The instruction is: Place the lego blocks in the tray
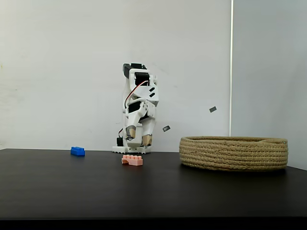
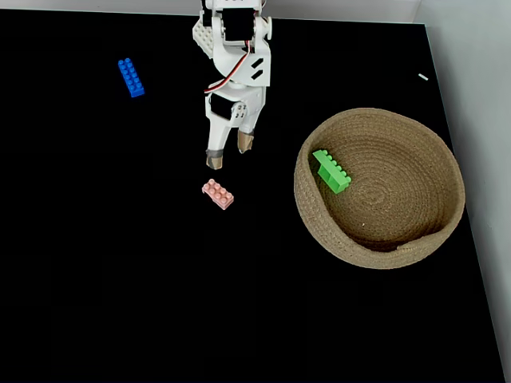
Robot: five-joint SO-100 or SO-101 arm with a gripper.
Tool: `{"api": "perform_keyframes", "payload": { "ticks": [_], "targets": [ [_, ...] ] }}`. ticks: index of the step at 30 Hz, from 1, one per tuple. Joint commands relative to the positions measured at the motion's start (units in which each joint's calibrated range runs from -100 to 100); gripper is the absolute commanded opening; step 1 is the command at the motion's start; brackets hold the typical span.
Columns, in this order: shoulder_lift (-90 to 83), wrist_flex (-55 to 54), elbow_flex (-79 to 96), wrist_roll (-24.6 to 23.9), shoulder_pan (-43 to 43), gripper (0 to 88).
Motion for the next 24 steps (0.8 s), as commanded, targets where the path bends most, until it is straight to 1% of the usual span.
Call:
{"api": "perform_keyframes", "payload": {
  "ticks": [1,7,12,17,24],
  "targets": [
    [4.8,5.1,-9.2,-0.1,1.0,30.8],
    [13.3,8.6,-16.5,0.1,2.3,31.1],
    [21.4,8.7,-23.0,0.1,2.0,31.7],
    [25.2,11.0,-31.1,0.5,3.3,33.0],
    [29.4,11.1,-33.6,0.6,4.3,33.9]
  ]
}}
